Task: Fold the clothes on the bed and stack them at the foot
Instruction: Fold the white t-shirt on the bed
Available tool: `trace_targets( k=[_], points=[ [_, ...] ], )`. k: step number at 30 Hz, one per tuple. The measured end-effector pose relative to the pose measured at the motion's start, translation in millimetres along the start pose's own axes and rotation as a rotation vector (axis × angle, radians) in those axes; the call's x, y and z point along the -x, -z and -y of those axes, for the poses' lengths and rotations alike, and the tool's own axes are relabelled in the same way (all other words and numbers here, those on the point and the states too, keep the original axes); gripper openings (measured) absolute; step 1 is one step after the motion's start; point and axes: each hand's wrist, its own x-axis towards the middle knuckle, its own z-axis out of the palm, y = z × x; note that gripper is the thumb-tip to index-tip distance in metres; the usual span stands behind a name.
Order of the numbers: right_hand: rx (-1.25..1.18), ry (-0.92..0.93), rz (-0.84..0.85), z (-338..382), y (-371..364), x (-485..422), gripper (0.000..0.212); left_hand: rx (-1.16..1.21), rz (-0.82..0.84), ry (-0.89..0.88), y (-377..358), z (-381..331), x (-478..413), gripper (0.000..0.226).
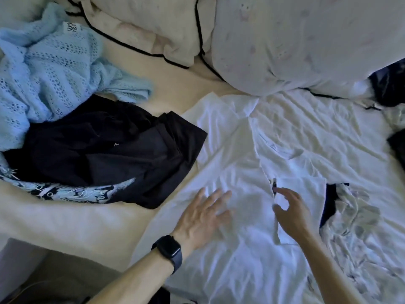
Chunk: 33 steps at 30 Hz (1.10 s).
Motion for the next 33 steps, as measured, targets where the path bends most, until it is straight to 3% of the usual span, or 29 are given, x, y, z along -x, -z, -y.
trace_targets(
  k=[3, 5, 9, 12, 14, 16, 19, 23, 25, 29, 31, 33],
  points=[
    [-0.206, 0.092, -0.116, 42.4, -3.3, -35.4, 0.054, -0.023, -0.218, 0.272, -2.3, 31.3, -5.2, 0.084],
    [-0.247, 0.106, -0.077, 70.1, -1.8, -65.8, 0.065, -0.006, -0.284, 0.269, -4.0, 48.7, -7.9, 0.065],
    [-0.037, 0.138, 0.04, 106.3, 3.8, -107.0, 0.039, -0.047, -0.449, 0.161, -0.8, 64.4, -7.8, 0.014],
    [-0.331, 0.141, 0.02, 129.5, 2.7, -125.6, 0.041, 0.175, -0.49, 0.347, -3.1, 76.5, 9.0, 0.007],
    [-0.617, 0.156, 0.044, 150.0, 1.9, -135.6, 0.042, 0.335, -0.451, 0.578, -3.2, 86.9, 17.2, 0.004],
    [-0.665, 0.177, 0.115, 170.5, -1.5, -142.8, 0.038, 0.388, -0.337, 0.648, -4.6, 95.8, 19.0, 0.007],
    [-0.476, 0.204, 0.18, 188.5, -9.5, -152.4, 0.026, 0.571, -0.169, 0.639, -2.4, 107.6, 14.9, 0.014],
    [-0.093, 0.171, 0.213, 192.0, -12.7, -160.4, 0.029, 0.777, -0.009, 0.697, 10.8, 113.9, 0.9, 0.039],
    [-0.112, 0.19, 0.157, 196.5, -18.3, -163.7, 0.029, 0.754, 0.0, 0.735, 13.3, 112.2, -8.7, 0.045],
    [-0.447, 0.188, 0.055, 214.0, -30.1, -165.9, 0.024, 0.518, -0.067, 0.744, 8.3, 114.4, -17.5, 0.035],
    [-0.459, 0.207, 0.078, 218.1, -35.5, -167.1, 0.019, 0.453, -0.101, 0.719, 3.0, 116.4, -15.9, 0.035],
    [-0.415, 0.222, 0.097, 215.1, -38.1, -166.4, 0.028, 0.44, -0.094, 0.705, 0.9, 117.1, -15.5, 0.035]
  ],
)
